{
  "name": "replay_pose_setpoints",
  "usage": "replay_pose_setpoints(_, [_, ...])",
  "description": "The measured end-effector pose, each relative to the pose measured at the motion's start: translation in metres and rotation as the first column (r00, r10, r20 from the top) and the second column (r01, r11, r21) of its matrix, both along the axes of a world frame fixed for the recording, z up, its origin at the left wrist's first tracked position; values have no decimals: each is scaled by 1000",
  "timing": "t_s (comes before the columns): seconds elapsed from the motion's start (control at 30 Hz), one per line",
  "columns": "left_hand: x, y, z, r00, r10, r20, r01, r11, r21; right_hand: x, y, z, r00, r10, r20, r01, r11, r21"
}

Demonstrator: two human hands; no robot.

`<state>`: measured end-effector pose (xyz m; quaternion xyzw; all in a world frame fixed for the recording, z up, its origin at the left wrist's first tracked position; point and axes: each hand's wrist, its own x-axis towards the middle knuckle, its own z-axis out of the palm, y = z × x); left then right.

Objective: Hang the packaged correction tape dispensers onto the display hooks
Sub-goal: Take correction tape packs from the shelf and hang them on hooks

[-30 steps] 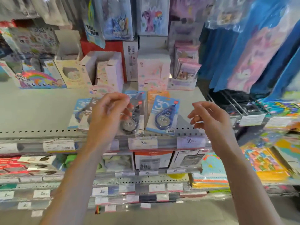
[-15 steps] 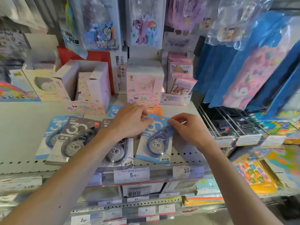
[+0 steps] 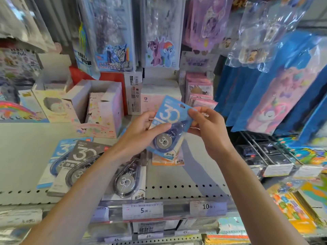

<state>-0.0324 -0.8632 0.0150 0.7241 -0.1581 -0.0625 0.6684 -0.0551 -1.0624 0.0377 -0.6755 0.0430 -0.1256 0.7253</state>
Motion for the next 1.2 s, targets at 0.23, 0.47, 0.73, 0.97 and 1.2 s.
replay_pose_setpoints(0.23, [-1, 23, -9, 970, 233, 73, -228, 971, -73, 3, 3, -11, 999, 44, -15, -46, 930, -365])
replay_pose_setpoints(0.47, [-1, 31, -14, 921, 389, 28, -383, 916, -122, -12, 21, -50, 974, 84, -211, -222, 551, -804])
replay_pose_setpoints(0.73, [-7, 23, -15, 934, 358, 1, -353, 921, -166, -21, -19, -43, 964, 164, -208, -264, 650, -712])
replay_pose_setpoints(0.97, [-10, 17, -12, 931, 365, 11, -356, 913, -197, -23, -14, -49, 973, 123, -193, -227, 618, -753])
replay_pose_setpoints(1.2, [-15, 18, -15, 894, 449, -13, -435, 859, -268, -32, -20, -31, 985, 175, -1, -154, 862, -483])
